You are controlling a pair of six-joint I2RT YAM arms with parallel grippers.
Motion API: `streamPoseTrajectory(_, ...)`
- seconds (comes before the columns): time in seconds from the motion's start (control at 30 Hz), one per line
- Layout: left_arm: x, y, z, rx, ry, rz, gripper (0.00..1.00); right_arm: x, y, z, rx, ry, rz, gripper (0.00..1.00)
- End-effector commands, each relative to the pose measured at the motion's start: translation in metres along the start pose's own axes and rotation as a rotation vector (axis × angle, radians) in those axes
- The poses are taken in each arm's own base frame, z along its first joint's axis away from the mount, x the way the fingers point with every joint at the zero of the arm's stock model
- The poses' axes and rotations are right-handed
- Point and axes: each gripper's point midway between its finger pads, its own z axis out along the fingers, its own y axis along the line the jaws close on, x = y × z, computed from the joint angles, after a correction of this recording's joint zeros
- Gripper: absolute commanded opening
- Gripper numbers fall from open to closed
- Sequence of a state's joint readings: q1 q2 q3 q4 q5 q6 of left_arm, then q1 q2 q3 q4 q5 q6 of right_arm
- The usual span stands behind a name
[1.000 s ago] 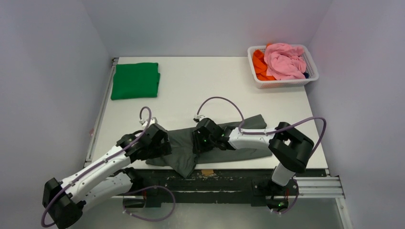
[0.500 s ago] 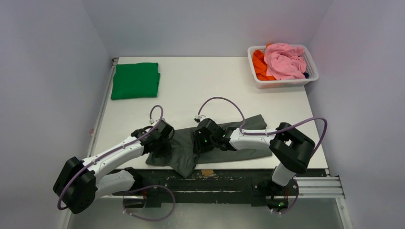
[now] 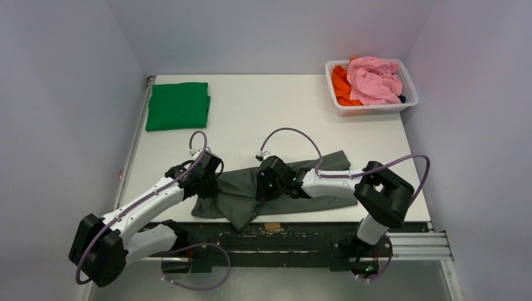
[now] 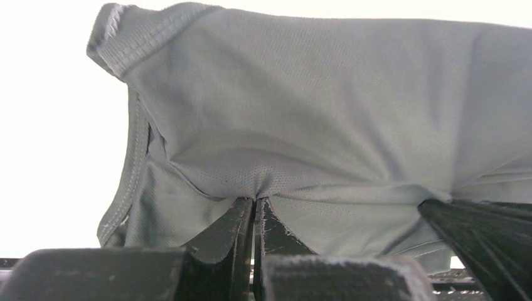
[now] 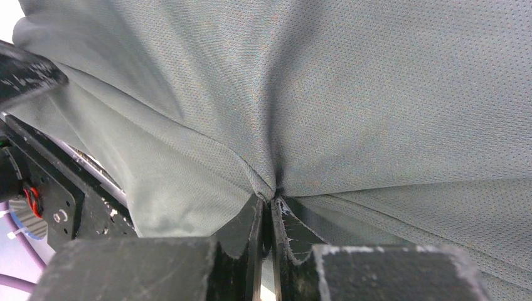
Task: Fold and stack the t-shirts
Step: Fold the other side of the tshirt into a rectangle
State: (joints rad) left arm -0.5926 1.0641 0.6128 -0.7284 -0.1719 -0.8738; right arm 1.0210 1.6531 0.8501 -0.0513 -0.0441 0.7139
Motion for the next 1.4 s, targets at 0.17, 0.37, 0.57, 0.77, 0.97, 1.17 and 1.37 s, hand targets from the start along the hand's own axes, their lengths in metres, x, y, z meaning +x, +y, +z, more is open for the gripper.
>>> streamPoseTrajectory(0.17,-0.038,-0.004,-0.015,0.051,-0.117,-0.032,0.0,-0.022,0.027,-0.012,-0.083,-0.059,-0.022,0.05)
streamPoseTrajectory(0.37,-0.072,-0.012,-0.021,0.06,-0.183,-0.071,0.0,-0.039,0.036,-0.011,-0.09,-0.099,-0.019,0.05)
streamPoseTrajectory(0.57,-0.103,-0.008,-0.015,0.031,-0.191,-0.098,0.0,-0.065,0.031,-0.008,-0.012,-0.184,-0.008,0.06)
streamPoseTrajectory(0.77,-0.11,0.006,0.003,-0.034,-0.132,-0.122,0.0,-0.061,0.028,0.007,0.012,-0.149,-0.008,0.16)
streamPoseTrajectory(0.97,-0.125,0.002,0.02,-0.065,-0.092,-0.116,0.25,-0.064,0.013,0.01,0.11,-0.155,-0.008,0.52)
streamPoseTrajectory(1.17,-0.139,0.013,0.001,-0.167,-0.112,-0.136,0.78,-0.075,0.003,-0.036,0.15,-0.25,-0.004,0.63)
streamPoseTrajectory(1.37,-0.107,0.017,-0.023,-0.119,-0.114,-0.141,1.0,-0.091,-0.048,-0.106,0.343,-0.464,0.086,0.97)
